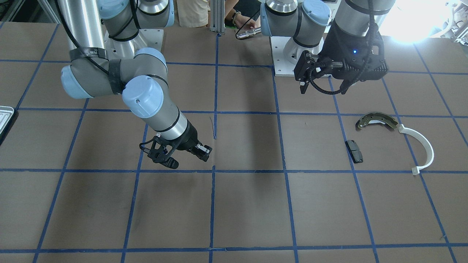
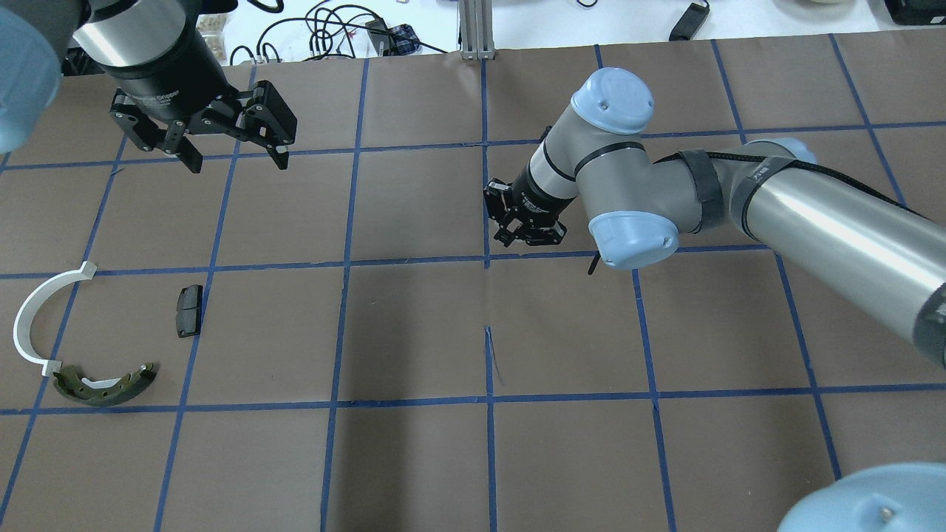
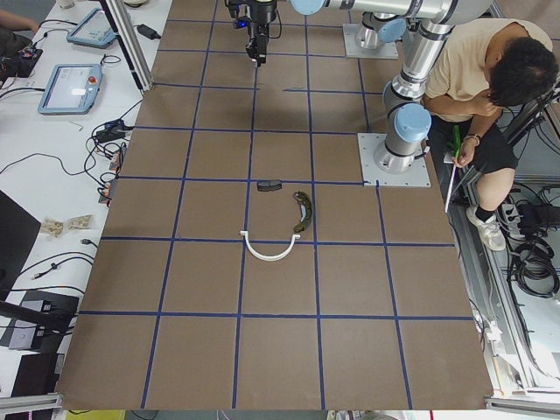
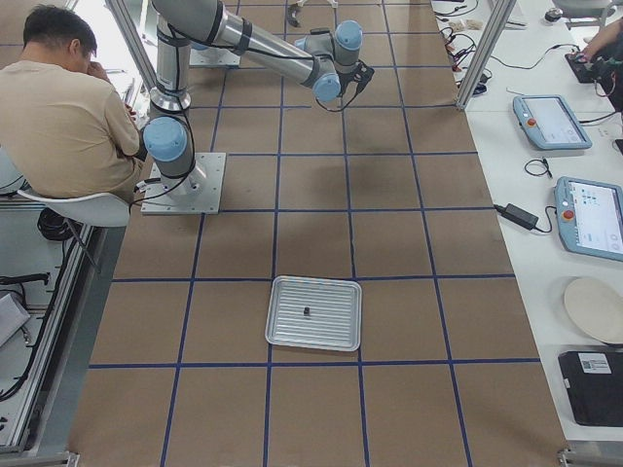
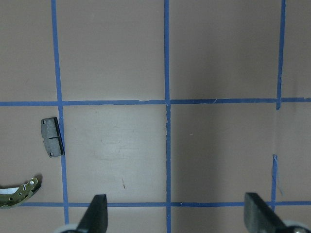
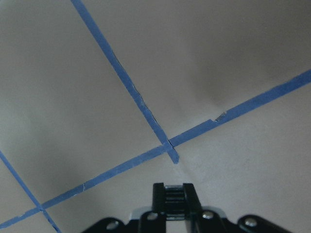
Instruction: Place bearing gear from tray to pile
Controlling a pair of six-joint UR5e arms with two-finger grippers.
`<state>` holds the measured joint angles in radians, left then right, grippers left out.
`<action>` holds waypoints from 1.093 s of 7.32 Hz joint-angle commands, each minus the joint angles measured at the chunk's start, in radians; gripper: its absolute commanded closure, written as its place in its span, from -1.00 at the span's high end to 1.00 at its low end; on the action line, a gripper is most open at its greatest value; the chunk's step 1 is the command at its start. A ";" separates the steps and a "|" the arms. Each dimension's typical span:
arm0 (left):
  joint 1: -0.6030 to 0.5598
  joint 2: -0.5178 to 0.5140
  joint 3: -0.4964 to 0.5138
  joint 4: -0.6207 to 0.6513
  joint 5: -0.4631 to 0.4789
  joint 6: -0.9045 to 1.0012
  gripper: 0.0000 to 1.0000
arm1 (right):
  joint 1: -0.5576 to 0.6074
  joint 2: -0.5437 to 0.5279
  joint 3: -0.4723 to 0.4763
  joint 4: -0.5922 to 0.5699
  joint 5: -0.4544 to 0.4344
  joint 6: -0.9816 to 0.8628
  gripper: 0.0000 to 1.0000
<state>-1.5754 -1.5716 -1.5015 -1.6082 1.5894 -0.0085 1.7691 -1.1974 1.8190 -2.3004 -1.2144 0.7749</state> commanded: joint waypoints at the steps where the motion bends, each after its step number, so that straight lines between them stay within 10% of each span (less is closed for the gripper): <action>1: 0.000 0.005 -0.016 0.002 0.000 0.002 1.00 | 0.001 0.006 -0.003 -0.008 -0.019 -0.015 1.00; 4: -0.011 -0.045 -0.016 0.077 -0.014 -0.011 1.00 | -0.154 -0.068 -0.023 0.080 -0.180 -0.361 1.00; 8: -0.203 -0.227 -0.014 0.227 -0.047 -0.224 1.00 | -0.677 -0.182 -0.023 0.340 -0.325 -1.274 1.00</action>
<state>-1.7058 -1.7279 -1.5159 -1.4492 1.5647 -0.1599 1.2617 -1.3691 1.7957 -1.9937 -1.4587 -0.1988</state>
